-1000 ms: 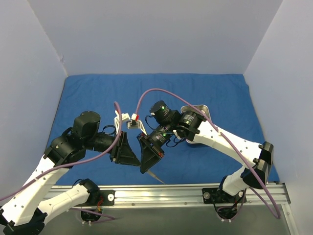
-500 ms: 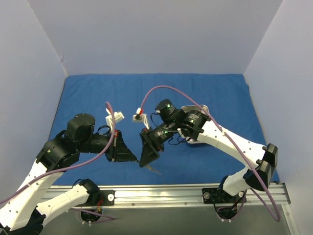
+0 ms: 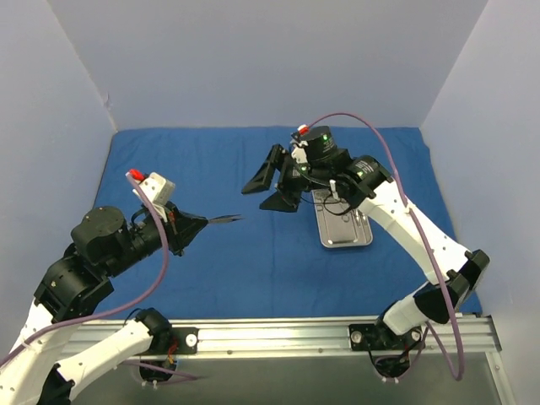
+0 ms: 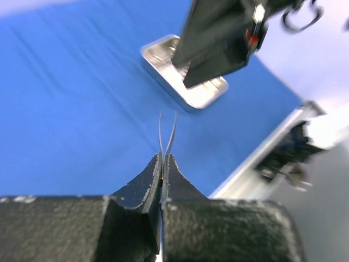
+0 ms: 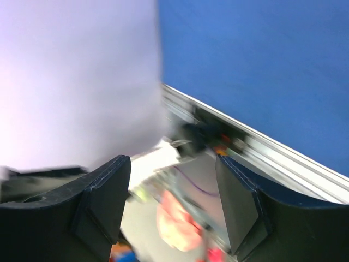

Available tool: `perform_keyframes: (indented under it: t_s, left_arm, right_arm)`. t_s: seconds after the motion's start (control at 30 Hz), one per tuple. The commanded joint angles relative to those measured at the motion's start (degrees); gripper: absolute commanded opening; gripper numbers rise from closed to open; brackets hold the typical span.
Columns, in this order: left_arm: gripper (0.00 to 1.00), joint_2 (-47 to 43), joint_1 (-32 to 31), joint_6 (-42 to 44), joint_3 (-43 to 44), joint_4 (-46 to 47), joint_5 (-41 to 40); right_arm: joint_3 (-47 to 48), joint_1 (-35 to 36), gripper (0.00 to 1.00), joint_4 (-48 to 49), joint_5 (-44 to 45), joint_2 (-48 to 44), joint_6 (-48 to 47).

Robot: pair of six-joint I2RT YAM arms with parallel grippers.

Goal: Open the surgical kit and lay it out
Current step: Place the medical item in the surgical kit.

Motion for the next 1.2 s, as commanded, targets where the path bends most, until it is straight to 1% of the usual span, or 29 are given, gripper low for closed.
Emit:
perform_keyframes:
  t_s: [0.0, 0.03, 0.07, 0.1, 0.17, 0.33, 0.5, 0.57, 0.6, 0.63, 0.77, 1.0, 1.17]
  left_arm:
    - [0.02, 2.9, -0.12, 11.98, 0.72, 6.82, -3.94]
    - [0.02, 3.78, -0.12, 13.48, 0.72, 7.18, -3.94]
    - [0.02, 4.05, -0.12, 14.89, 0.2, 7.62, -3.85]
    - [0.02, 4.4, -0.12, 17.68, -0.24, 8.84, -3.5]
    - [0.02, 4.4, -0.12, 21.38, -1.64, 10.16, -3.32]
    - [0.02, 3.18, -0.12, 26.49, -4.02, 15.35, -4.55]
    - [0.02, 4.05, -0.03, 32.82, -4.73, 17.28, -6.66]
    - [0.02, 4.58, -0.03, 34.66, -4.9, 17.81, -5.18]
    - [0.02, 4.75, -0.03, 35.11, -4.82, 17.56, -5.17]
    - [0.02, 5.1, -0.03, 35.29, -4.55, 17.47, -3.43]
    - [0.02, 5.11, -0.03, 37.48, -4.38, 16.41, -1.22]
    - [0.02, 4.49, -0.03, 40.12, -4.29, 13.43, 2.73]
    - [0.02, 3.88, -0.03, 40.91, -5.17, 12.54, 3.8]
  right_arm:
    - [10.83, 1.58, 0.63, -4.52, 7.7, 5.29, 15.5]
    - [14.08, 2.2, 0.63, -7.0, 8.49, 9.05, 15.78]
    - [20.2, 2.55, 0.63, -9.38, 9.11, 10.83, 15.78]
    - [22.7, 2.9, 0.63, -13.4, 10.86, 12.24, 16.74]
    - [26.66, 3.95, 0.61, -15.81, 11.75, 15.32, 18.23]
    - [27.29, 5.98, 0.54, -18.71, 13.07, 17.61, 22.72]
    - [28.61, 7.47, 0.52, -20.56, 13.07, 18.85, 24.83]
    - [27.74, 7.39, 0.52, -19.78, 11.85, 19.37, 25.09]
    - [27.21, 7.39, 0.52, -19.25, 11.41, 19.55, 25.45]
    - [27.21, 7.39, 0.52, -18.9, 11.14, 20.07, 25.71]
    - [29.22, 7.39, 0.52, -18.19, 10.44, 21.74, 26.06]
    - [29.67, 6.95, 0.52, -16.53, 9.65, 22.19, 28.52]
    - [33.01, 6.77, 0.52, -19.15, 10.34, 23.24, 28.0]
